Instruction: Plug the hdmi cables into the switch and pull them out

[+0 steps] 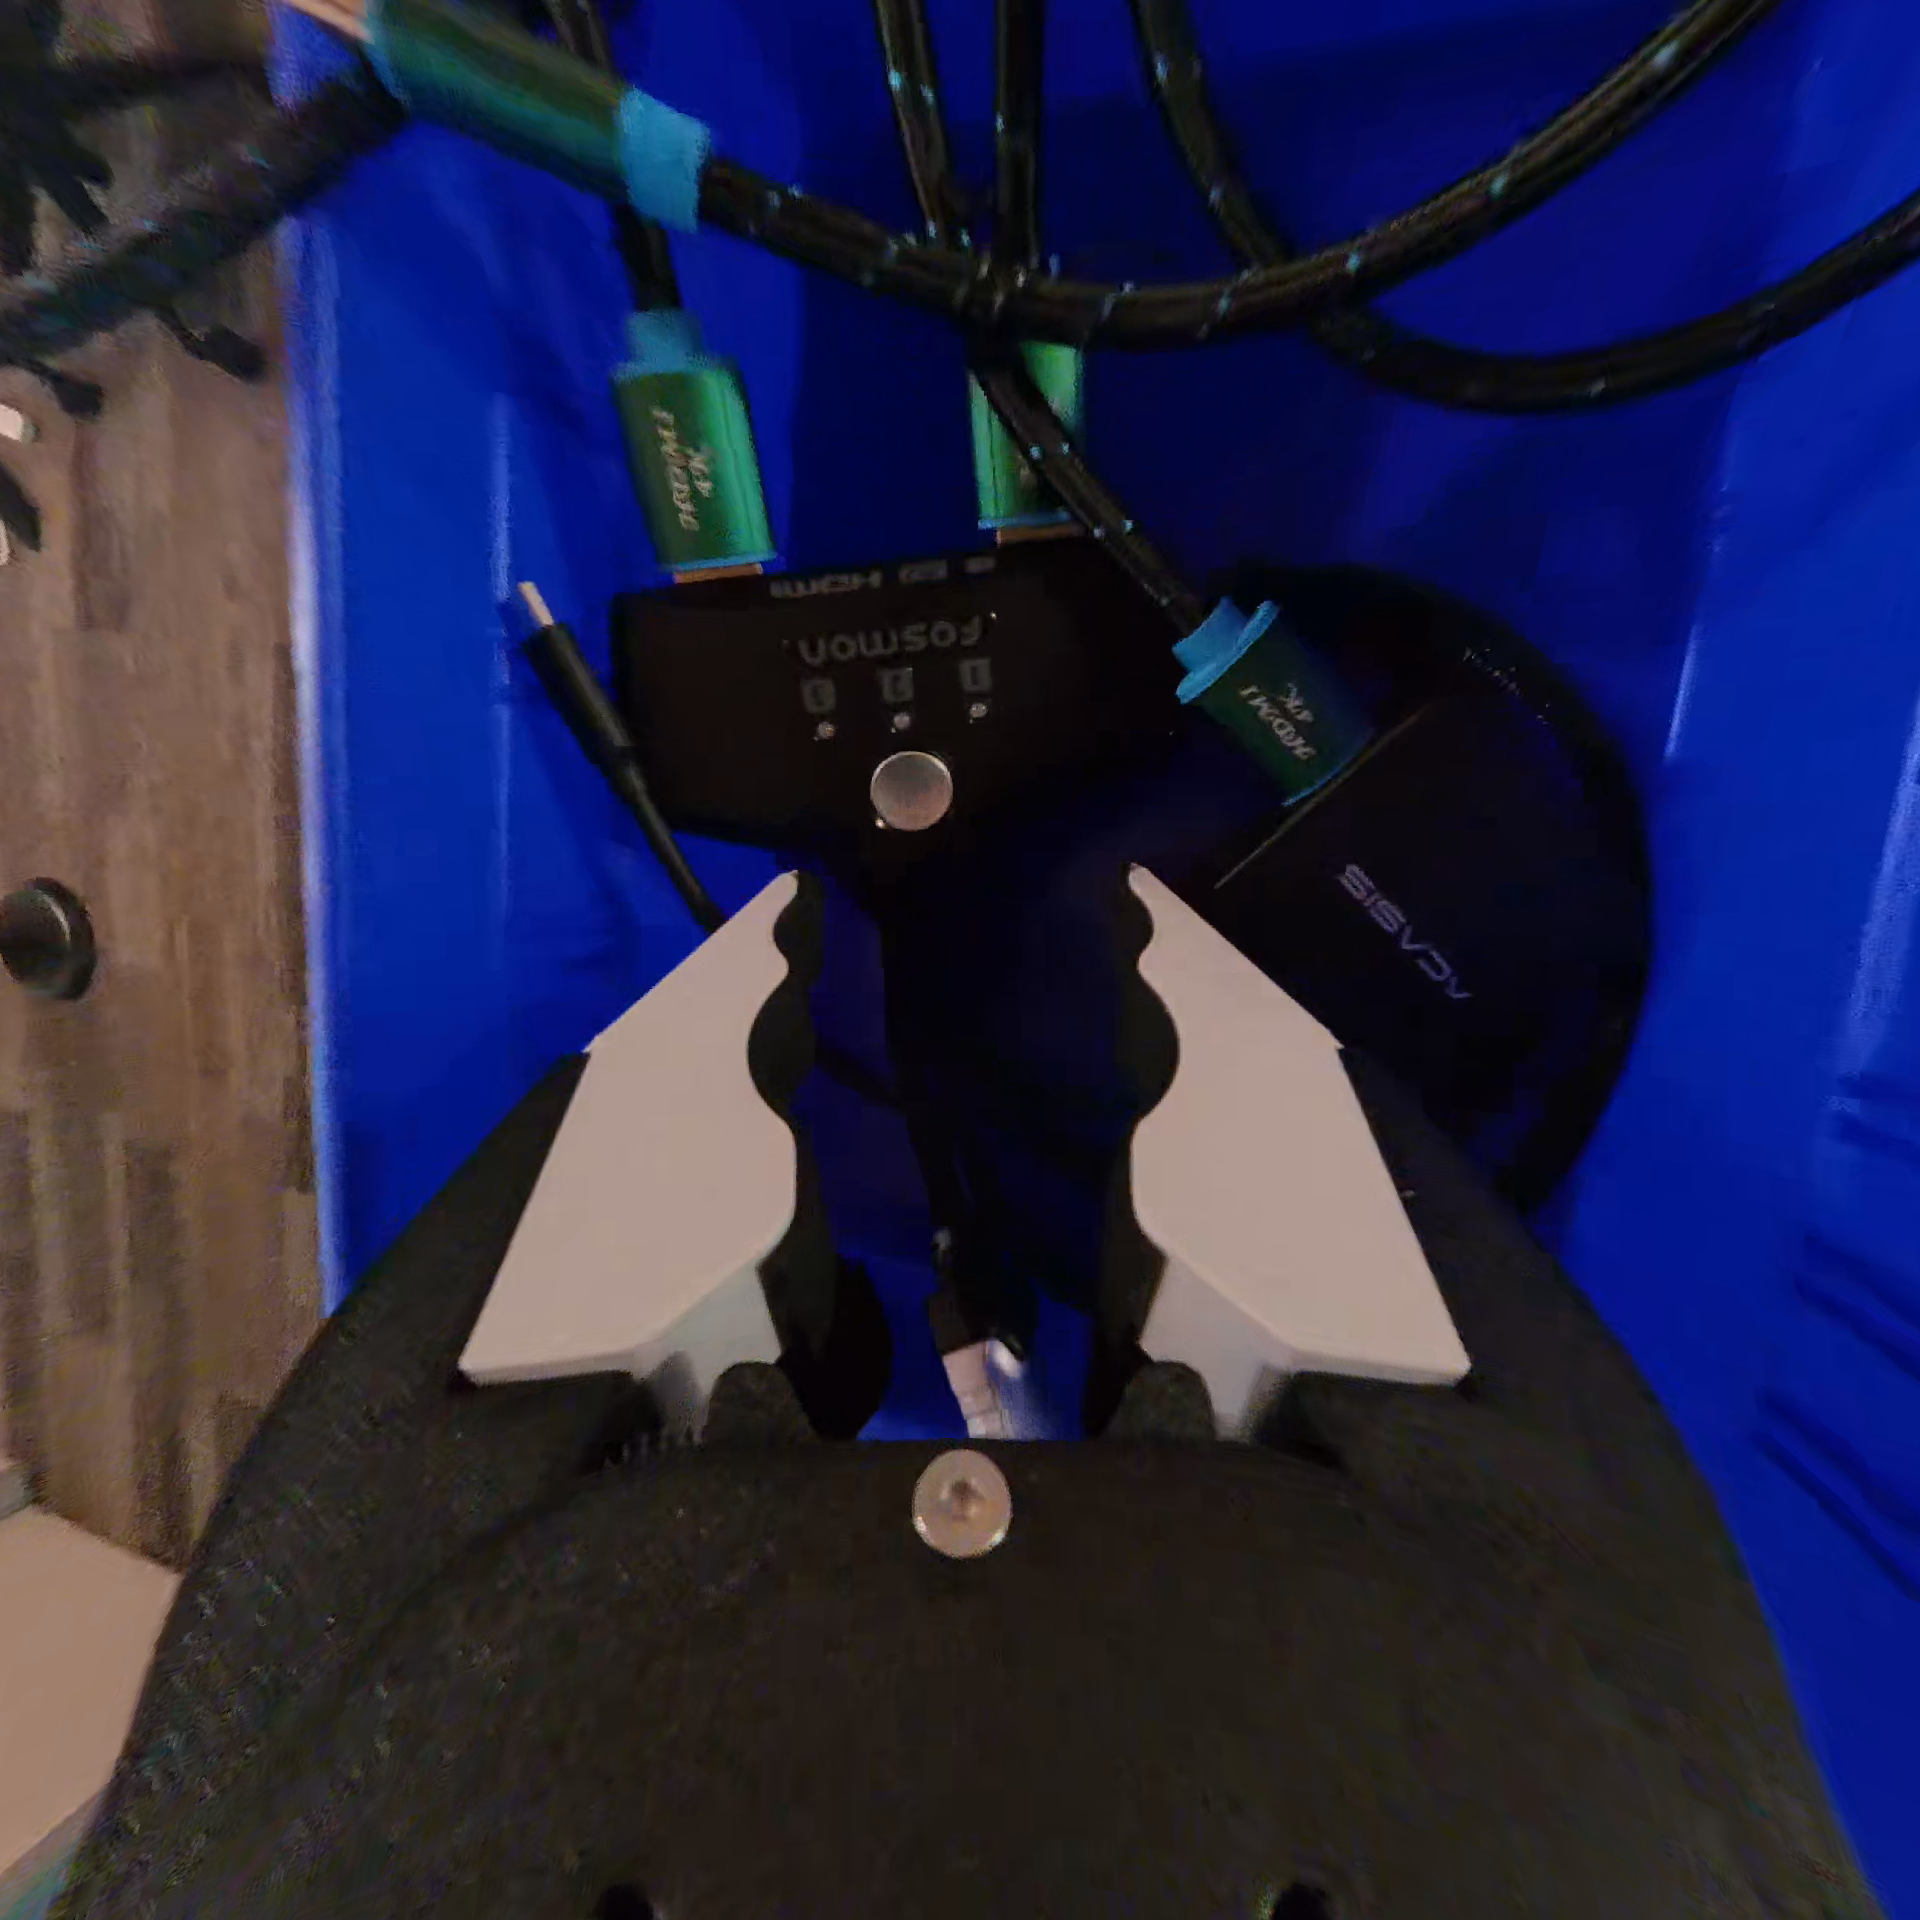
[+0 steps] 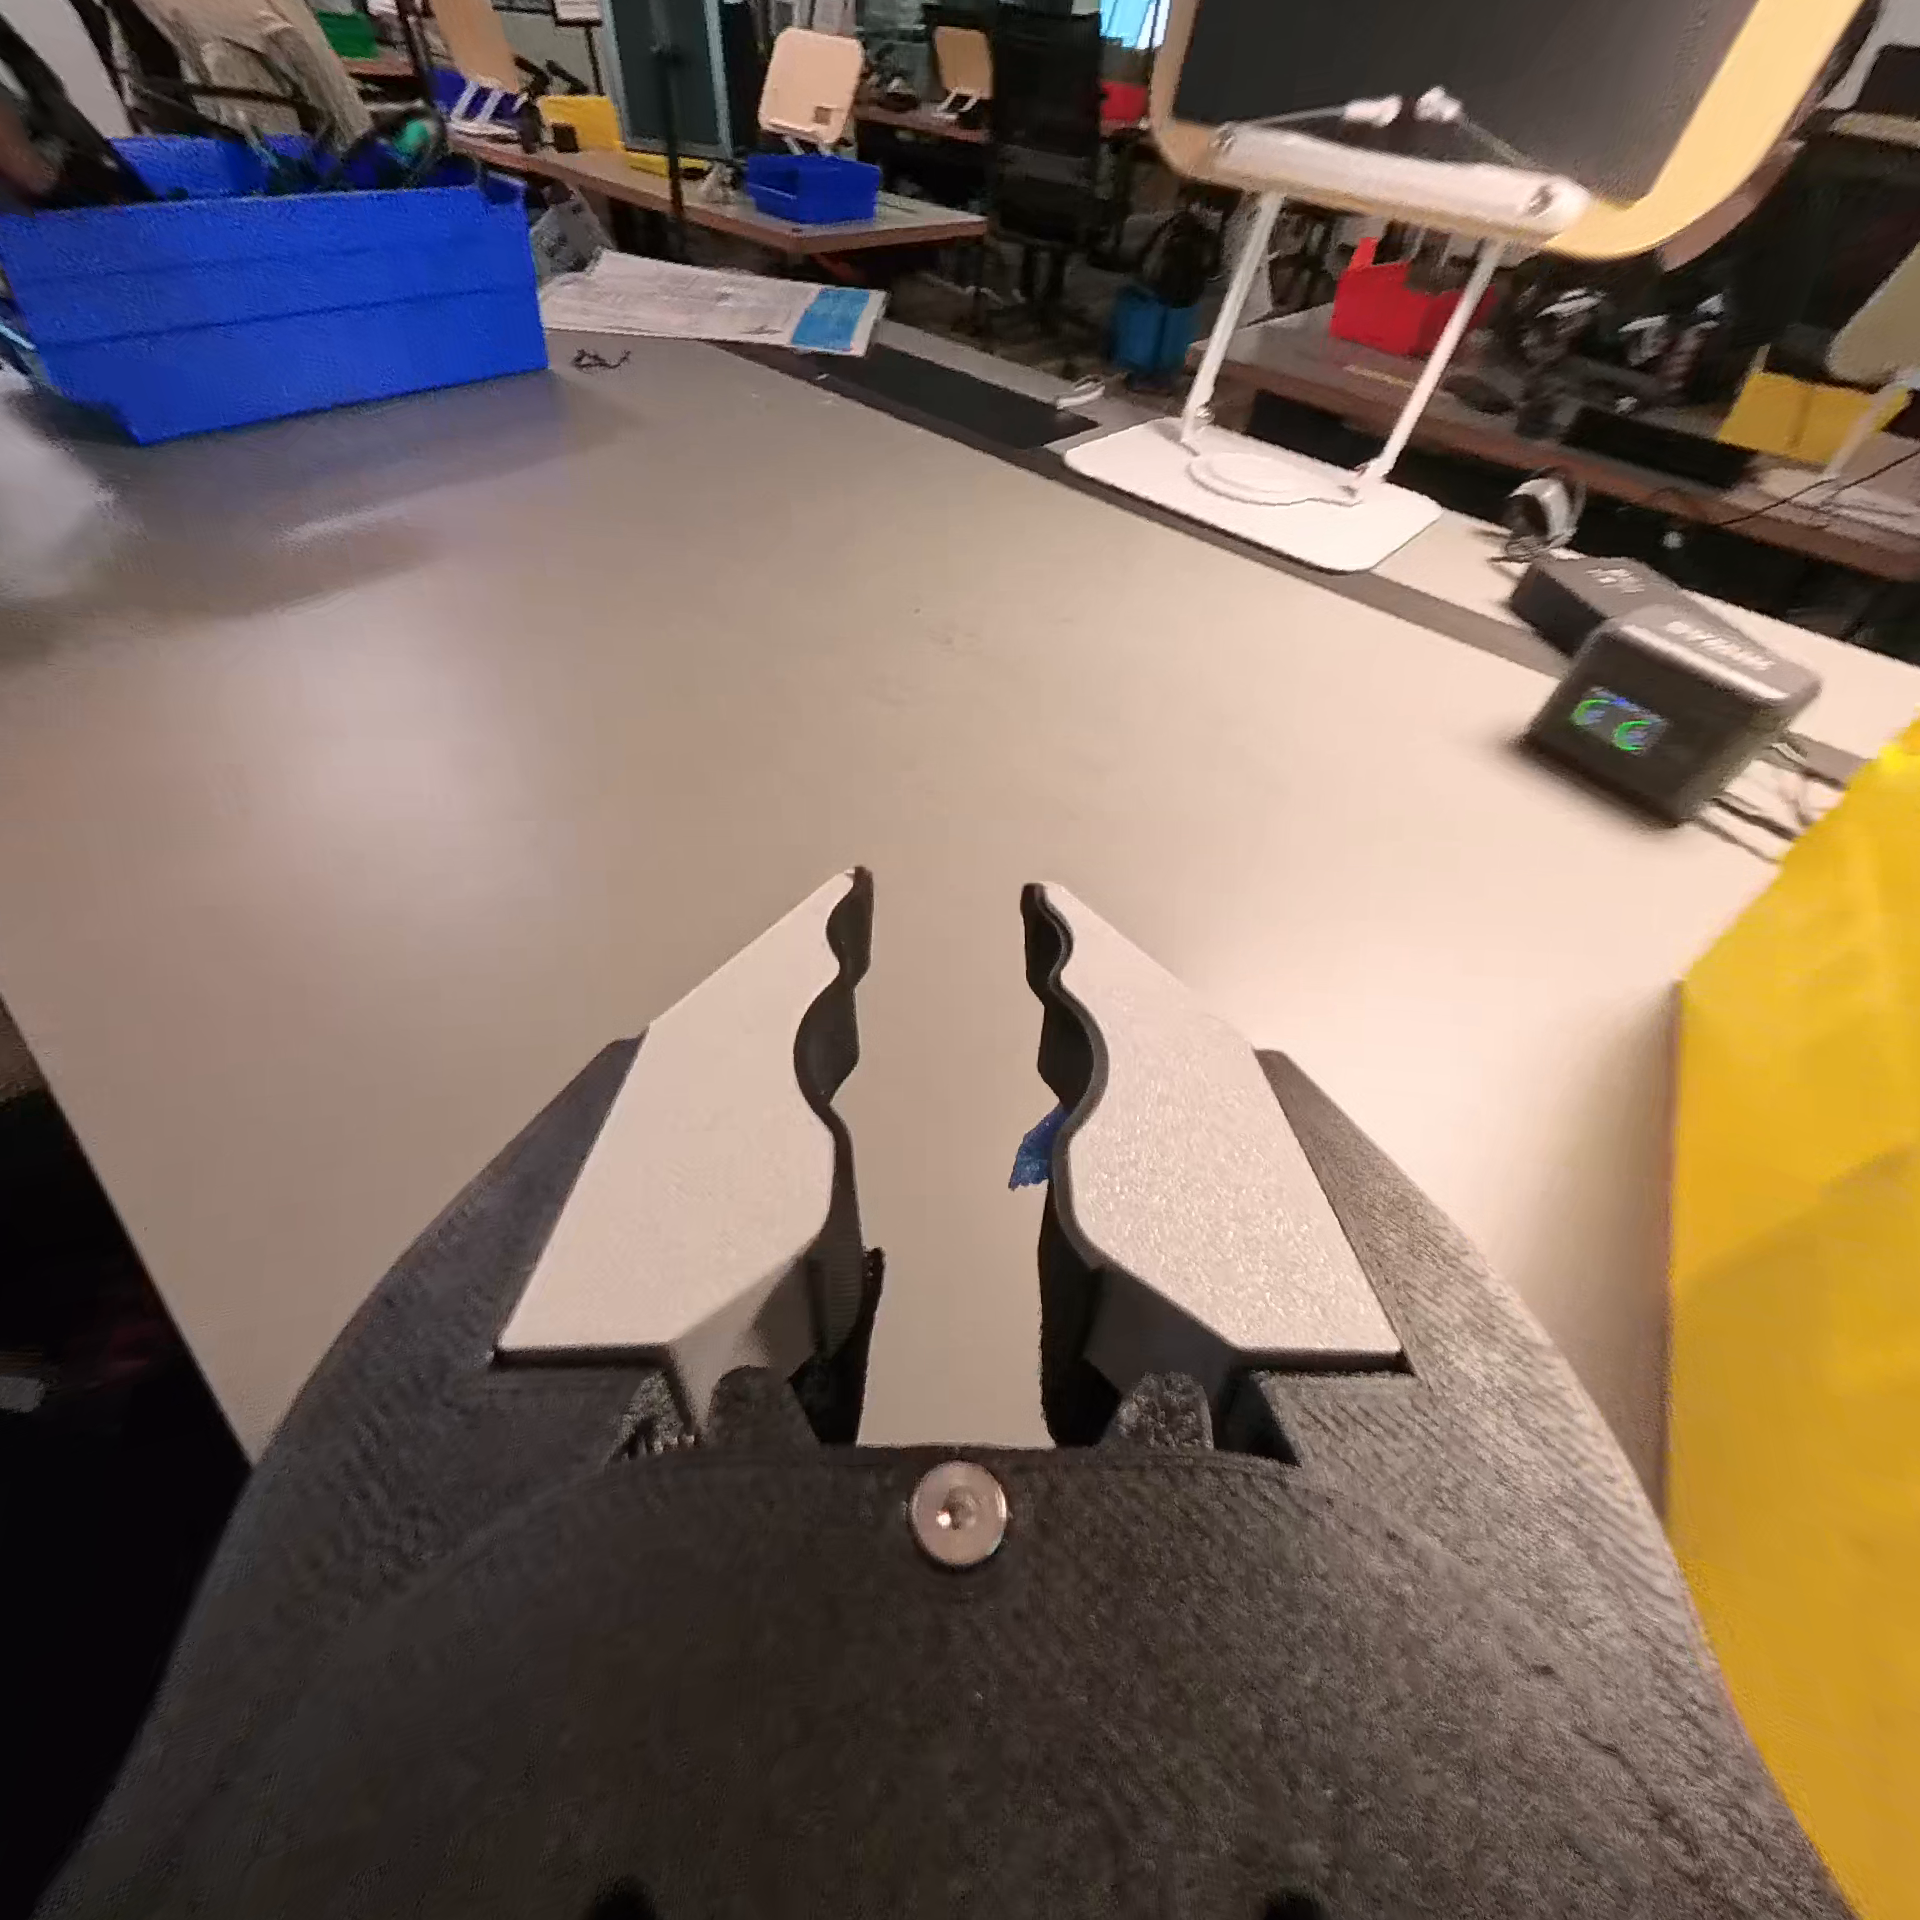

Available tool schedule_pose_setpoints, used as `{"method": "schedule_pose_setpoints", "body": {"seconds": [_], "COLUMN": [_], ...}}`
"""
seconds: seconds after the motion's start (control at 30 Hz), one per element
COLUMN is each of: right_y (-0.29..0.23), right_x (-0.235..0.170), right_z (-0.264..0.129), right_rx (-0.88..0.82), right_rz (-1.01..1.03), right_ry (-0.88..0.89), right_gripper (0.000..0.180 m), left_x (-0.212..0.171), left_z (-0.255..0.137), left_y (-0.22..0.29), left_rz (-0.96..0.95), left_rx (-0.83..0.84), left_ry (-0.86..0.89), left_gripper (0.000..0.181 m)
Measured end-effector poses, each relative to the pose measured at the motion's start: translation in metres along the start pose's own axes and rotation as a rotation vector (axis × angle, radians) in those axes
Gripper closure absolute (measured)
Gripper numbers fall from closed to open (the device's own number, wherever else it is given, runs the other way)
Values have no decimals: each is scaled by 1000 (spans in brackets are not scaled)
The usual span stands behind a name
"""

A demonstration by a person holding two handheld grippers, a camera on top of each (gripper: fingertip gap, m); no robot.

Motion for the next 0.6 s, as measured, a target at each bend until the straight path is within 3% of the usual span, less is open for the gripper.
{"method": "schedule_pose_setpoints", "body": {"seconds": [0.17, 0.33, 0.6], "right_y": [-4, 0, 4], "right_x": [-12, -23, -19], "right_z": [20, 28, 27], "right_rx": [48, 68, 82], "right_rz": [6, 32, 53], "right_ry": [-48, -86, -66], "right_gripper": [150, 150, 151], "left_x": [-2, 0, 15], "left_z": [23, 26, -31], "left_y": [-8, -10, -19], "left_rz": [11, 24, -17], "left_rx": [40, 46, 98], "left_ry": [-94, -36, 246], "left_gripper": [129, 138, 142]}}
Point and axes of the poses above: each gripper's, where its closed fingertips meet, z out along the fingers, x out of its top, y = z × x across the jaws, the point moved 4 cm from there along -z, back along the fingers, and after that the axes turned 12 degrees about z, right-handed, at the moved point
